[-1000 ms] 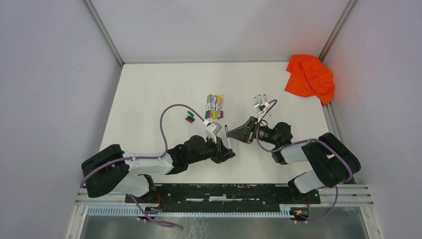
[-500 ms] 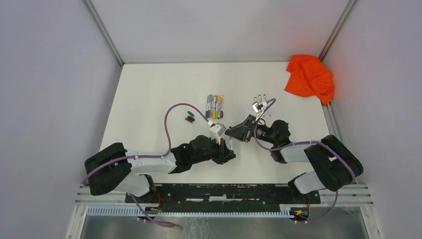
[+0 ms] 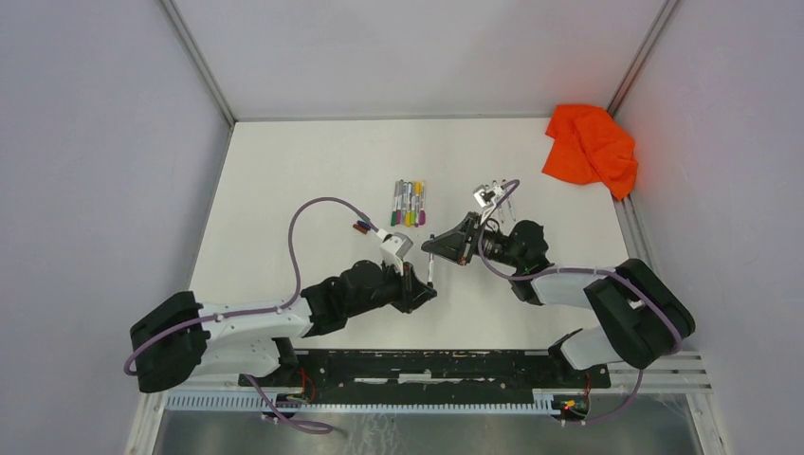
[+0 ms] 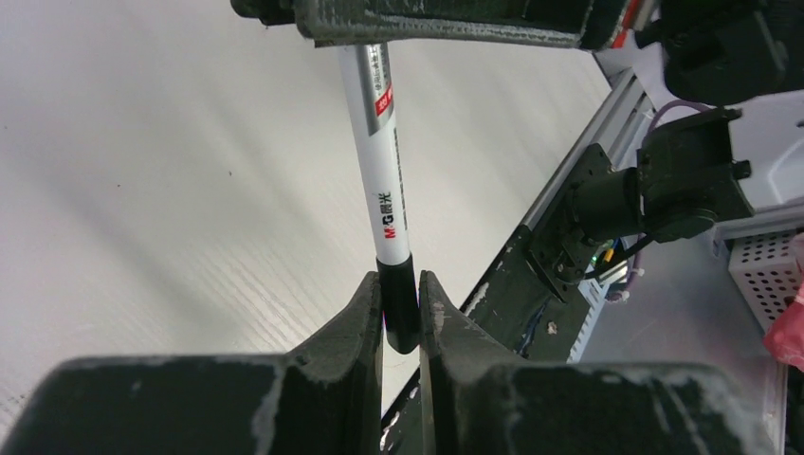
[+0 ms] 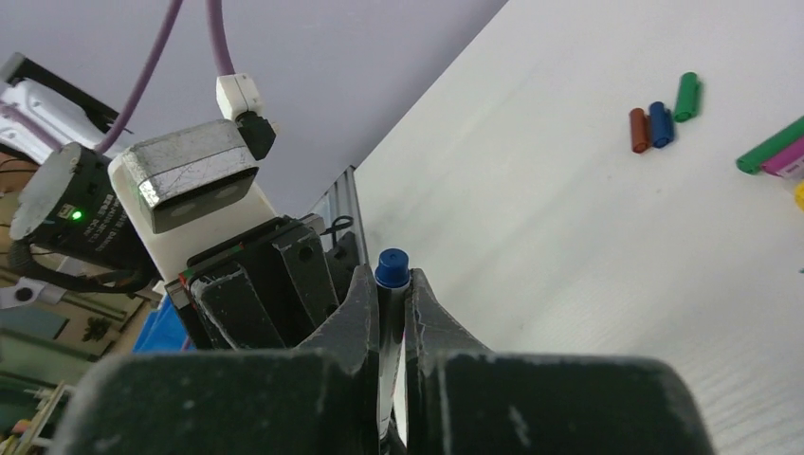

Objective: Open the pen caps

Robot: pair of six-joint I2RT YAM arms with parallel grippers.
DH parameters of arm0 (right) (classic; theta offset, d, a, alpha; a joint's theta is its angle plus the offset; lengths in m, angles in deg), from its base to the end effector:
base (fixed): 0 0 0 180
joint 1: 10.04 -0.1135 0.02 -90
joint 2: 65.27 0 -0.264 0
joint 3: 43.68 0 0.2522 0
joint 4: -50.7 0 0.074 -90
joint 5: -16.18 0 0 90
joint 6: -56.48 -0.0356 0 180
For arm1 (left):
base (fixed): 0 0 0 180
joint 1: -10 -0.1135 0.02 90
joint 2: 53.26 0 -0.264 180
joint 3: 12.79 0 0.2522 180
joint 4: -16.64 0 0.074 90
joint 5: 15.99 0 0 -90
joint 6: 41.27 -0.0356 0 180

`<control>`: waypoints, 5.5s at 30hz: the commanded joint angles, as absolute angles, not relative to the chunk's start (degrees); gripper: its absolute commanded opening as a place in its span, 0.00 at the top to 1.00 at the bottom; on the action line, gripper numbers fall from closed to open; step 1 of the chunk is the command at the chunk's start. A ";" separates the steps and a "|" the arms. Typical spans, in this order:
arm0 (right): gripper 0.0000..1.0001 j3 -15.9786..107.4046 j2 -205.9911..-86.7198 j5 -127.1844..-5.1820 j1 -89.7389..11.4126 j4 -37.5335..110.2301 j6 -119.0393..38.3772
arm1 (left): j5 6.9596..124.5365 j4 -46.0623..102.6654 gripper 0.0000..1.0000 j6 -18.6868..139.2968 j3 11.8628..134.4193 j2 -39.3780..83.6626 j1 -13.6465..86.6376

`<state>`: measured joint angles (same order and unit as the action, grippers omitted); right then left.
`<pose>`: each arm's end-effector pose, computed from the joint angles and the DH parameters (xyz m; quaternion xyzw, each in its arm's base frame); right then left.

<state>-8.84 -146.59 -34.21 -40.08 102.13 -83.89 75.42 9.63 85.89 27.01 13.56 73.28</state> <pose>0.2093 0.1472 0.2003 -0.1336 0.6700 0.6225 0.3817 0.1104 -0.2173 0.2041 0.1782 0.7995 -0.4343 0.3747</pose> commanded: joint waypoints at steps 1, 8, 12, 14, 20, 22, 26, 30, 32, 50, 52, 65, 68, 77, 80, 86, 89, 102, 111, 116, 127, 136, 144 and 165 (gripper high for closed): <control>1.00 -6.21 -151.28 -34.17 -38.79 110.37 -86.14 | 67.06 2.07 0.98 81.61 25.43 5.71 74.00; 1.00 -3.30 -163.14 -30.59 -37.19 142.64 -108.31 | 64.89 1.21 0.98 82.41 22.29 -1.22 73.89; 1.00 -1.27 -166.33 -30.95 -37.16 148.57 -113.20 | 65.26 0.97 0.98 82.75 20.92 -2.02 73.86; 1.00 -0.99 -165.53 -30.72 -37.19 147.89 -112.88 | 65.69 0.79 0.98 82.87 20.37 -1.90 73.78; 1.00 -1.20 -156.49 -31.81 -37.19 121.33 -95.20 | 70.82 4.73 0.98 81.86 22.14 0.26 73.82; 1.00 -0.69 -153.20 -33.94 -37.21 110.40 -88.62 | 74.38 7.09 0.98 81.61 23.53 1.85 73.85; 1.00 1.60 -146.92 -41.82 -37.28 88.92 -75.71 | 81.34 11.64 0.98 82.18 25.31 4.99 73.93; 1.00 3.79 -144.50 -47.09 -37.23 79.60 -70.12 | 85.92 13.17 0.98 83.57 25.41 6.35 73.92; 1.00 4.37 -144.14 -49.49 -37.19 77.14 -68.91 | 88.75 14.74 0.98 84.29 25.76 6.77 73.94; 1.00 11.58 -146.47 -60.80 -38.42 66.04 -63.40 | 103.49 23.59 0.98 84.19 33.77 18.13 79.69; 1.00 13.28 -147.30 -62.16 -38.43 63.82 -61.90 | 105.93 25.29 0.98 85.72 34.36 18.28 79.96; 1.00 32.94 -159.22 -73.33 -38.36 38.81 -49.66 | 127.19 60.63 0.98 119.05 45.27 20.81 77.28; 1.00 36.08 -161.97 -74.83 -38.42 34.94 -48.12 | 123.61 60.86 0.98 123.13 43.66 19.16 73.67; 1.00 44.65 -169.52 -77.84 -37.64 27.62 -44.95 | 107.55 52.05 0.98 127.29 33.37 9.80 55.74; 1.00 46.17 -171.14 -77.88 -37.08 26.62 -44.64 | 105.54 52.10 0.98 127.82 34.61 10.91 52.59; 1.00 49.11 -173.64 -78.13 -35.75 24.57 -43.78 | 98.49 50.20 0.98 128.20 38.73 18.48 48.01; 1.00 50.25 -174.77 -78.10 -35.08 23.83 -43.25 | 93.49 47.42 0.98 130.19 38.44 22.03 44.73; 1.00 56.09 -179.94 -78.57 -32.54 19.55 -41.13 | 88.77 45.14 0.98 130.83 43.50 31.89 37.75; 0.99 57.81 -182.38 -79.23 -31.30 17.25 -40.12 | 85.71 44.35 0.98 129.85 46.28 37.14 34.91; 0.97 57.45 -183.15 -79.45 -30.85 16.95 -39.70 | 85.83 44.39 0.96 129.47 47.35 38.75 34.30; 0.83 55.60 -183.88 -78.88 -29.76 17.68 -39.56 | 86.04 46.20 0.88 128.71 47.70 41.00 33.15; 0.75 54.38 -183.74 -78.44 -29.34 18.07 -39.67 | 88.01 48.03 0.69 128.22 46.86 40.19 32.61; 0.72 53.84 -183.51 -78.27 -29.03 18.18 -39.76 | 89.27 49.28 0.58 127.30 46.45 40.02 32.34; 0.72 48.83 -173.81 -78.07 -32.19 22.16 -39.57 | 92.75 52.33 0.59 124.92 46.65 32.05 32.17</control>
